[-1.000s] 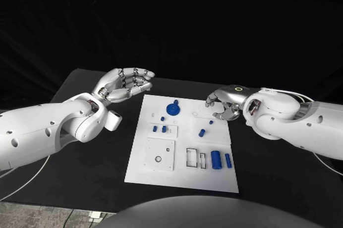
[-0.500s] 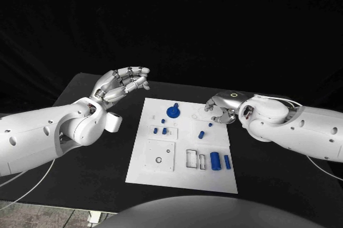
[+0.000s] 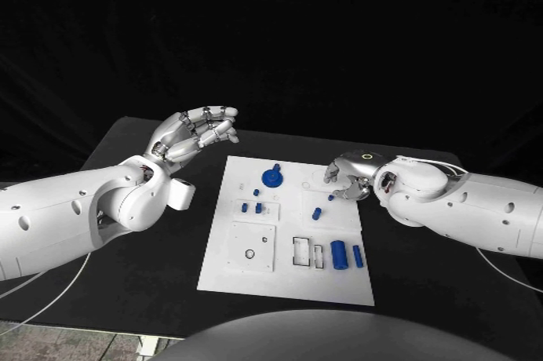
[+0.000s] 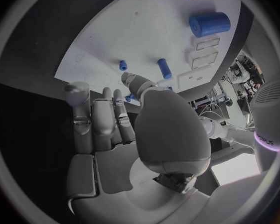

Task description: Assemble the parts on the task board

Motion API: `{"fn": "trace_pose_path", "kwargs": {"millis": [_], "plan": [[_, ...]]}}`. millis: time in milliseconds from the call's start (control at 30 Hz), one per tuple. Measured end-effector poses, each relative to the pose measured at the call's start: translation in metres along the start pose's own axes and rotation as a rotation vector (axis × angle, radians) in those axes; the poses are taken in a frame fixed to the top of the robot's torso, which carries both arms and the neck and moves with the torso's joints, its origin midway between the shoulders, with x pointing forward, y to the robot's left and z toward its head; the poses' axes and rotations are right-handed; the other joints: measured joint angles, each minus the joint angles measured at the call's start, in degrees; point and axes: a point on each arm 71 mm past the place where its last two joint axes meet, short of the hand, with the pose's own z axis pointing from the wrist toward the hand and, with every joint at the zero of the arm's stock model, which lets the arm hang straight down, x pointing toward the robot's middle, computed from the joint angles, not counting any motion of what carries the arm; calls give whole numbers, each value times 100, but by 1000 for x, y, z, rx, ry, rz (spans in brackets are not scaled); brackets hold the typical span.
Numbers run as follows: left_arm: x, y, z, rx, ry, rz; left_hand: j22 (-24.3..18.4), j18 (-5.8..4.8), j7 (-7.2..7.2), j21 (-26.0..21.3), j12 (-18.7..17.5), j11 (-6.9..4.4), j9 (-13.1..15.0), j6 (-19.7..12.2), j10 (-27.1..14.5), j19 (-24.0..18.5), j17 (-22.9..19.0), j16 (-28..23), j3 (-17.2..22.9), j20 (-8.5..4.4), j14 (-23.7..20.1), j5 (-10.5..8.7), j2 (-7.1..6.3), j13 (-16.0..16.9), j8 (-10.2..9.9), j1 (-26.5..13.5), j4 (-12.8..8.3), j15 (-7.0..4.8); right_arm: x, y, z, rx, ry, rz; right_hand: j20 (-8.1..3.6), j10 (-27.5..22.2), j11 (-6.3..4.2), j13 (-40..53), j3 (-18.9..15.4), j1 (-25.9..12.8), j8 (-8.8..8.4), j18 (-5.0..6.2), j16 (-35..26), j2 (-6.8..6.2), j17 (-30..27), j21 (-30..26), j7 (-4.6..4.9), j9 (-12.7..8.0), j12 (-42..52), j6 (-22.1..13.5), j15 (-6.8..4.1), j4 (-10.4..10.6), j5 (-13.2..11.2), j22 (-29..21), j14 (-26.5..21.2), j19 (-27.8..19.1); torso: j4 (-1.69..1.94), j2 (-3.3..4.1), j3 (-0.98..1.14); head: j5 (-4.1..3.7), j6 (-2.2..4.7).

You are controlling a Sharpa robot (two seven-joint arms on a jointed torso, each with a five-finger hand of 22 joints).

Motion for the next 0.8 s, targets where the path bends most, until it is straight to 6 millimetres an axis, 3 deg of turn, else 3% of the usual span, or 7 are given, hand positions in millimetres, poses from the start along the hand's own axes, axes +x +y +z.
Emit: {"fn": "trace_pose_path", "kwargs": {"millis": [167, 267, 500, 633, 800], "plan": [[-1, 0, 0, -1, 1, -2, 0, 0, 20, -34, 35, 0, -8, -20, 0, 13, -24, 0, -31, 13, 0, 27, 38, -51, 35, 38, -1, 0, 4, 1, 1, -2, 8, 15, 21, 41, -1, -24, -23, -9, -28, 0, 0, 9, 0, 0, 5, 0, 0, 5, 0, 23, -49, 0, 0, 21, 6, -10, -7, 14, 0], [-1, 1, 0, -3, 2, -4, 0, 89, 20, -34, 36, 0, -16, -20, 0, 21, -28, 0, -31, 21, 21, 67, 68, -73, 55, 68, -1, 21, 6, 0, 2, -1, 14, 23, 21, 101, -2, -62, -47, -23, -61, 0, 0, 23, -13, -16, 20, -1, -23, 20, 0, 47, -144, 0, 0, 21, 9, -18, -13, 16, 0], [-2, 1, 0, -7, 3, -6, -6, 89, 41, -55, 67, 0, -33, -40, 0, 42, -58, 0, -47, 41, 21, 95, 100, -141, 80, 143, -17, 21, 12, -1, 1, 3, 28, 43, 21, 170, -17, -140, -136, -23, -113, 0, 0, 23, -47, -88, 16, 16, -43, 65, 0, 87, -354, -1, 0, 21, 2, -23, -30, 32, 0], [-2, 2, 0, -9, 4, -6, -6, 89, 41, -55, 67, 0, -41, -40, 0, 42, -64, 0, -47, 41, 21, 117, 91, -160, 79, 152, -16, 21, 14, -2, 1, 6, 36, 53, 21, 218, -14, -179, -208, -29, -141, 0, 0, 47, -75, -134, -3, 23, -43, 84, 0, 76, -183, -1, 0, 21, -3, -26, -33, 38, 0], [-2, 2, 1, -11, 6, -8, -6, 89, 41, -77, 67, 0, -47, -40, 0, 42, -72, 0, -47, 41, 35, 117, 128, -185, 79, 189, -17, 34, 19, -3, 2, 11, 50, 61, 21, 258, -13, -260, -234, 92, -157, 0, 0, 168, -101, -176, 30, 78, -76, 220, 13, 11, 252, 2, -14, 21, -3, -25, -40, 29, 1]]}}
